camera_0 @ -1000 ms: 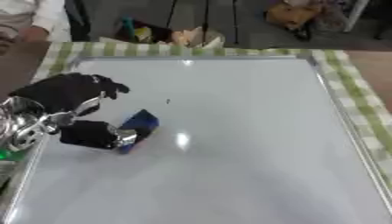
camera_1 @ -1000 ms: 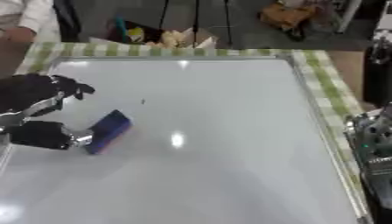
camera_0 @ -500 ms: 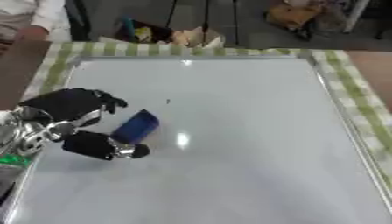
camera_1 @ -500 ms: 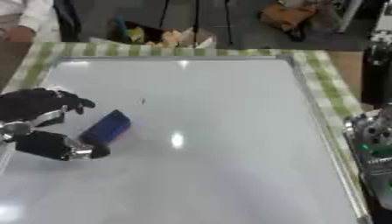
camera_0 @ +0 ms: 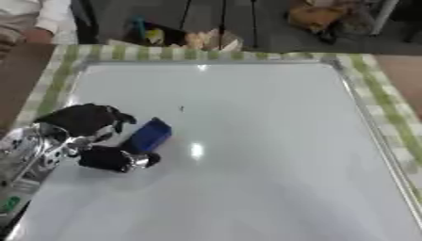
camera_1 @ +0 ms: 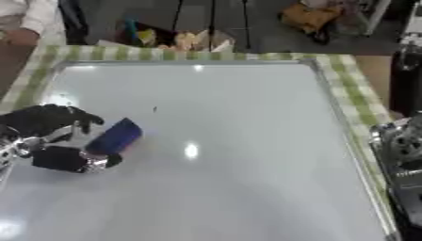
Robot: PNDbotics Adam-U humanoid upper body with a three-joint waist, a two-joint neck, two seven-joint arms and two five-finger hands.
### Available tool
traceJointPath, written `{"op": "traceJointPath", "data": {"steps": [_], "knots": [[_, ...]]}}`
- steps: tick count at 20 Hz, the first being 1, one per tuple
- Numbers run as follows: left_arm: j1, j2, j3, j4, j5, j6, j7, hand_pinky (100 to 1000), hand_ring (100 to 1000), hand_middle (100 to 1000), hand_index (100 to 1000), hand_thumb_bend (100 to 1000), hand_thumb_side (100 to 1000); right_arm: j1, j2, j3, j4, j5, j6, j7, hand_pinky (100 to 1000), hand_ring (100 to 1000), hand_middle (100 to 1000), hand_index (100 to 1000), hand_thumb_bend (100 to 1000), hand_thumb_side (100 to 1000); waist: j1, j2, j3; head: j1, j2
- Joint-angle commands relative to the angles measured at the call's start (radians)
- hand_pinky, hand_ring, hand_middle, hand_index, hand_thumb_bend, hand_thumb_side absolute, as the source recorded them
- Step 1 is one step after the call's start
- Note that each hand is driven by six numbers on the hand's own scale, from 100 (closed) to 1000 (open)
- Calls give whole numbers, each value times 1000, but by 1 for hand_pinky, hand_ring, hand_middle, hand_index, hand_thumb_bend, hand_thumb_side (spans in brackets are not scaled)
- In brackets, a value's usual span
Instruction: Wipe the whiteboard clean with a brush.
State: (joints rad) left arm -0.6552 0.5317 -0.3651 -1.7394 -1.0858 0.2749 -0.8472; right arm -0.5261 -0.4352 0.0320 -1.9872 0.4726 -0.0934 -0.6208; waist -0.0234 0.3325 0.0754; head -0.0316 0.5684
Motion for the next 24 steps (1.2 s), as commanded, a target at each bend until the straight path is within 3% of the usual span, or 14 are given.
{"op": "traceJointPath", "data": {"steps": [1,5,13,24], "knots": [[-6,-25,23,15,-64,11,25,440,573,680,910,368,1000,-7,-10,-1,-13,-7,-2,3,799,853,753,807,100,1000,1,-16,2,1,-6],[-11,-64,30,33,-129,2,37,439,568,676,904,327,1000,-5,-10,0,-13,-9,-1,5,800,853,752,807,100,1000,2,-17,4,0,-3],[-23,-97,40,93,-221,-3,50,462,586,696,918,360,1000,-4,-9,2,-13,-11,-4,5,800,852,749,805,100,1000,5,-17,3,3,-5],[-38,-111,33,143,-191,-13,51,458,582,694,926,387,1000,-5,-9,3,-13,-14,-7,3,802,854,747,805,100,1000,6,-12,-4,5,-7]]}}
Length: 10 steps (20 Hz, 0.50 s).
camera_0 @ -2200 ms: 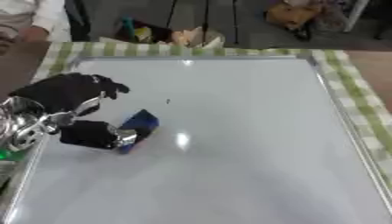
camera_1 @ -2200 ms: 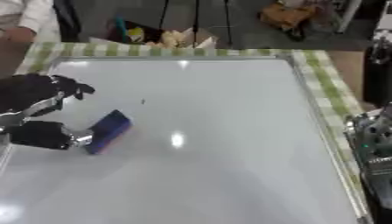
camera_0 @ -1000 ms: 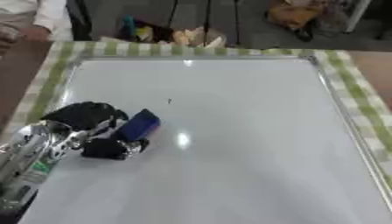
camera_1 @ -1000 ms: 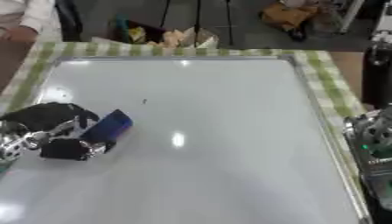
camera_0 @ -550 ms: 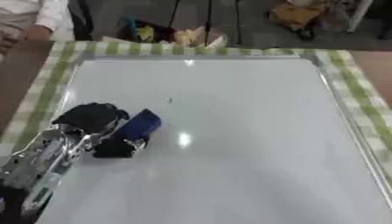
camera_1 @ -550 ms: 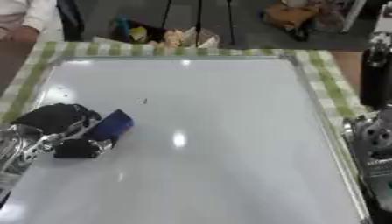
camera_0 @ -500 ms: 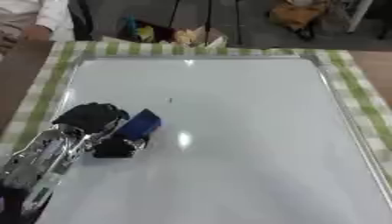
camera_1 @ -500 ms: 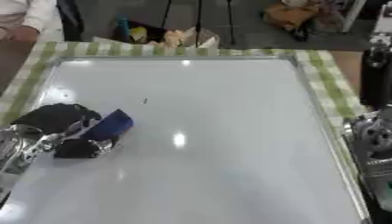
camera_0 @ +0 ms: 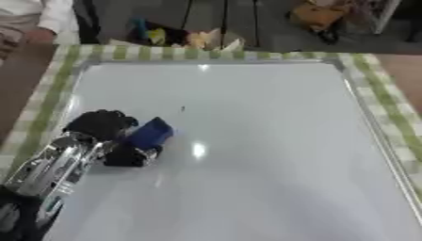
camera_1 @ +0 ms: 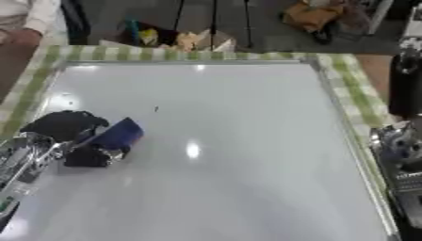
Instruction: Wipe the whiteboard clean with a brush.
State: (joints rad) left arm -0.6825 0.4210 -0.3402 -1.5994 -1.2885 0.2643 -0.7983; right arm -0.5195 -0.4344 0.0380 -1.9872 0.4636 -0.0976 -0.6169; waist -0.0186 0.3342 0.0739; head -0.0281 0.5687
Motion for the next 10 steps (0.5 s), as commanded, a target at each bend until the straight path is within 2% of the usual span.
{"op": "traceJointPath", "data": {"steps": [1,10], "knots": [[-11,-2,7,4,18,-3,2,456,581,693,926,386,1000,-12,-10,-3,-13,-5,-3,0,802,854,747,805,100,1000,1,-14,-3,2,-8],[-22,-8,2,8,49,4,44,379,528,621,894,349,1000,-10,-8,-2,-13,-7,1,1,804,855,746,806,100,1000,1,-13,-6,5,-10]]}}
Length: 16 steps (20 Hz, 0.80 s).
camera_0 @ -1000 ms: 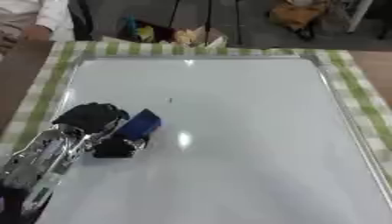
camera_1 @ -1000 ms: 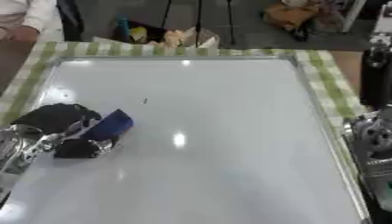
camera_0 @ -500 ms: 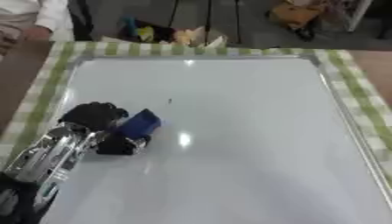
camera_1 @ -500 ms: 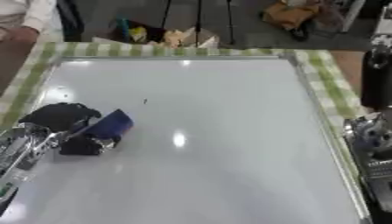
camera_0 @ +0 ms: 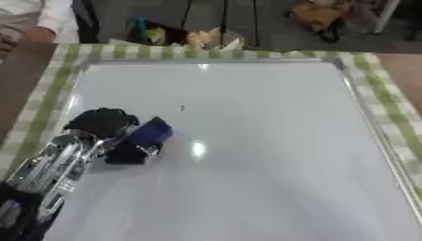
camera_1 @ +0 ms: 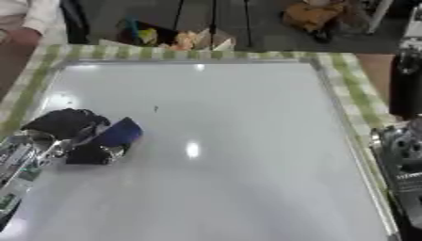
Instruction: Wipe the whiteboard clean with a brush.
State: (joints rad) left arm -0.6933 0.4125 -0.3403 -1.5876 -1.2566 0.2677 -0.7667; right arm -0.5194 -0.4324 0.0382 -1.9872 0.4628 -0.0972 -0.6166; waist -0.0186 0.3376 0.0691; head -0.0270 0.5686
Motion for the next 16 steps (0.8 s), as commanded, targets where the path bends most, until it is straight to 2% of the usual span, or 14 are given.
{"op": "traceJointPath", "data": {"steps": [1,9,16], "knots": [[-12,0,1,-4,21,1,17,371,521,613,886,344,1000,-10,-10,-2,-13,-6,1,1,804,855,746,806,100,1000,0,-16,-2,5,-11],[-12,-7,-6,6,53,4,26,323,486,574,854,320,1000,-10,-10,-3,-13,-7,2,-2,805,856,746,807,100,1000,0,-14,-3,7,-10],[-14,-12,-7,19,55,12,27,234,438,545,835,229,1000,-10,-9,-2,-13,-7,1,-3,805,856,745,807,100,1000,1,-14,-4,7,-11]]}}
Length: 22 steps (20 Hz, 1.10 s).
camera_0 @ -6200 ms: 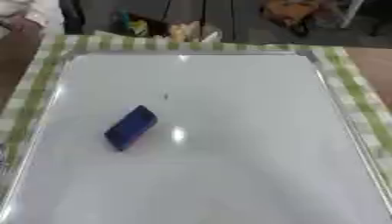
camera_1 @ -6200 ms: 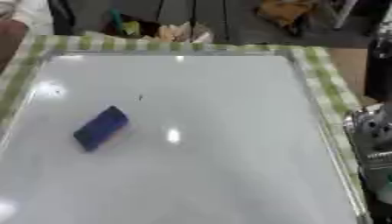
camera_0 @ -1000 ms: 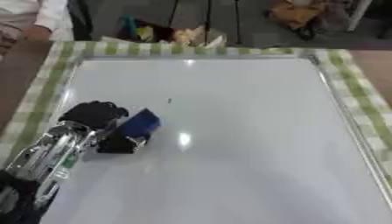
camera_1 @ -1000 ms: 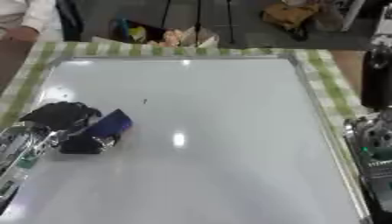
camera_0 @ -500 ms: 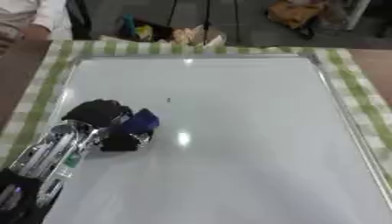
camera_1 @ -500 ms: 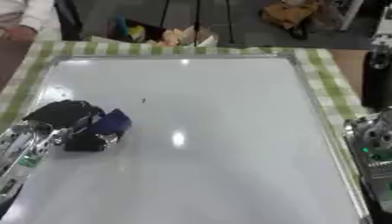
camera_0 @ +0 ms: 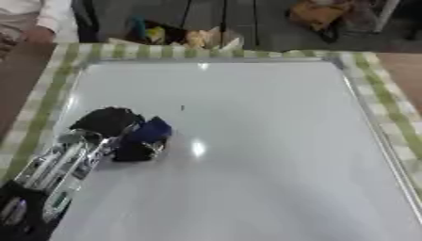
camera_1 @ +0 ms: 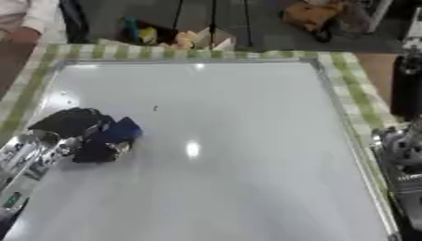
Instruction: Wipe the whiteboard clean with a brush.
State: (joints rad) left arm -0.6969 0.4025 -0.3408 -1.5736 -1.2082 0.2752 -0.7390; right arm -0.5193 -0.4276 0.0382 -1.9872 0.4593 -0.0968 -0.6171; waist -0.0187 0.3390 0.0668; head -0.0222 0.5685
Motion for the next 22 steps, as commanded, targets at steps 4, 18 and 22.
{"op": "traceJointPath", "data": {"steps": [4,18,22], "knots": [[-10,-3,-6,11,7,11,-7,123,373,548,839,175,963,-10,-15,-3,-13,-4,0,-2,806,857,745,808,100,1000,1,-15,-1,1,-9],[-12,-5,-10,14,32,12,-16,100,355,529,823,164,870,-9,-14,-2,-13,-6,-1,-3,807,857,743,808,100,1000,1,-15,0,2,-9],[-14,-5,-9,11,36,17,-7,100,342,500,787,100,852,-10,-15,-2,-13,-6,-2,-3,808,857,743,808,100,1000,1,-15,0,2,-10]]}}
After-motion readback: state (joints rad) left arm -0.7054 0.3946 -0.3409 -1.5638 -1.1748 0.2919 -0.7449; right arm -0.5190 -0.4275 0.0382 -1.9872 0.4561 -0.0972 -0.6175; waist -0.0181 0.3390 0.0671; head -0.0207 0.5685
